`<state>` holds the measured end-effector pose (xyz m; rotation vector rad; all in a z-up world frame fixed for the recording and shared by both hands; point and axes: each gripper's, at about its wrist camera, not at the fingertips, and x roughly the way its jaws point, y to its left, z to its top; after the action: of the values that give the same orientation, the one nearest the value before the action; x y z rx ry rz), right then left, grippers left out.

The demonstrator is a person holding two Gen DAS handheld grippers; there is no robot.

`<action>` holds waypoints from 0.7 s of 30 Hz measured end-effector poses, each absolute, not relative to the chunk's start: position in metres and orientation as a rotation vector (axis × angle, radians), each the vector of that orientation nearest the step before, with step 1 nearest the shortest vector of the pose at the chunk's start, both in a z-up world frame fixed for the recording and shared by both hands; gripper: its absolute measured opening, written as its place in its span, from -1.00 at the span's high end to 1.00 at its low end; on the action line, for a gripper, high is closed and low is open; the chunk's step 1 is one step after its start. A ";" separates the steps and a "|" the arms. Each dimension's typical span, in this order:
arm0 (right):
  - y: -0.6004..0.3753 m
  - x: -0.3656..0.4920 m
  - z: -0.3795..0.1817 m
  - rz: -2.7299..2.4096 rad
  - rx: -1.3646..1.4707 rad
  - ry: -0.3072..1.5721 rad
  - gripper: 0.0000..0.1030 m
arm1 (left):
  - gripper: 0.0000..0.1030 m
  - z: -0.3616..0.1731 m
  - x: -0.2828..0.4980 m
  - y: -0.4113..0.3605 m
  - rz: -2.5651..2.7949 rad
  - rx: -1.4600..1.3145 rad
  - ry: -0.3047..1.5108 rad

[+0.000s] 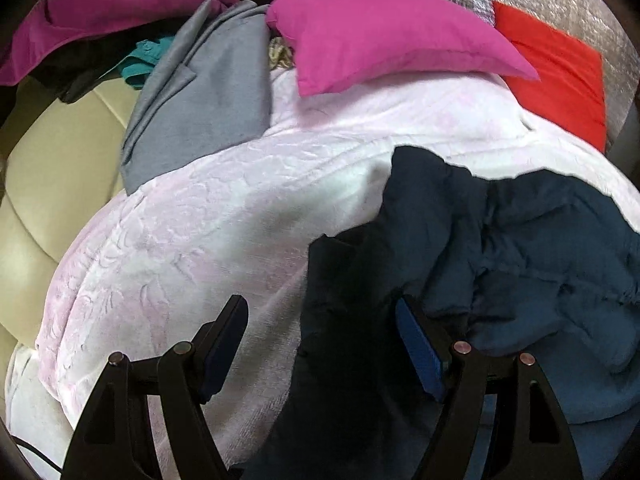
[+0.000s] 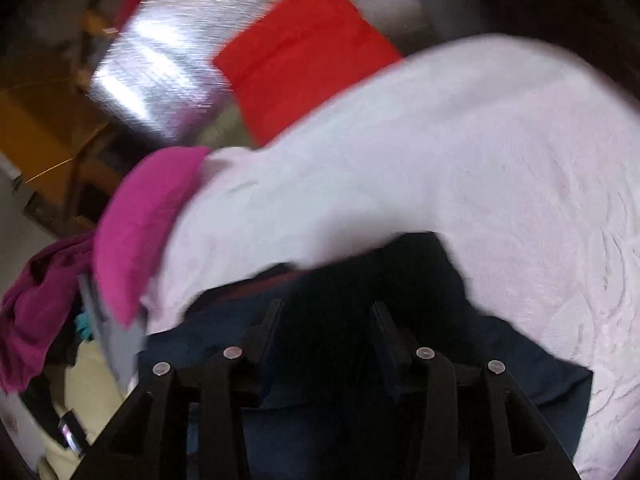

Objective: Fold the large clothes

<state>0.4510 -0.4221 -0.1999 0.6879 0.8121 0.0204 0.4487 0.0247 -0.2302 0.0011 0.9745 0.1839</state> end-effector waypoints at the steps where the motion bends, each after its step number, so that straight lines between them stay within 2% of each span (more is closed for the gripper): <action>1: -0.406 0.450 -0.191 0.060 0.662 0.814 0.09 | -0.49 -0.229 0.449 0.025 0.180 -0.003 0.970; 5: -0.338 0.463 -0.182 0.197 0.569 0.865 0.09 | -0.49 -0.220 0.445 0.027 0.189 0.018 0.938; 12: -0.264 0.514 -0.199 0.282 0.531 0.968 0.09 | -0.49 -0.218 0.446 0.037 0.193 -0.008 0.941; 17: -0.256 0.541 -0.223 0.195 0.484 0.998 0.10 | -0.49 -0.219 0.449 0.040 0.192 -0.019 0.952; 21: -0.264 0.529 -0.213 0.195 0.493 0.995 0.11 | -0.49 -0.210 0.444 0.044 0.173 -0.032 0.906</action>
<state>0.5295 -0.2644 -0.2132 0.4925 0.9949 0.1947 0.4440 0.0435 -0.2100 -0.0318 0.9061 0.1727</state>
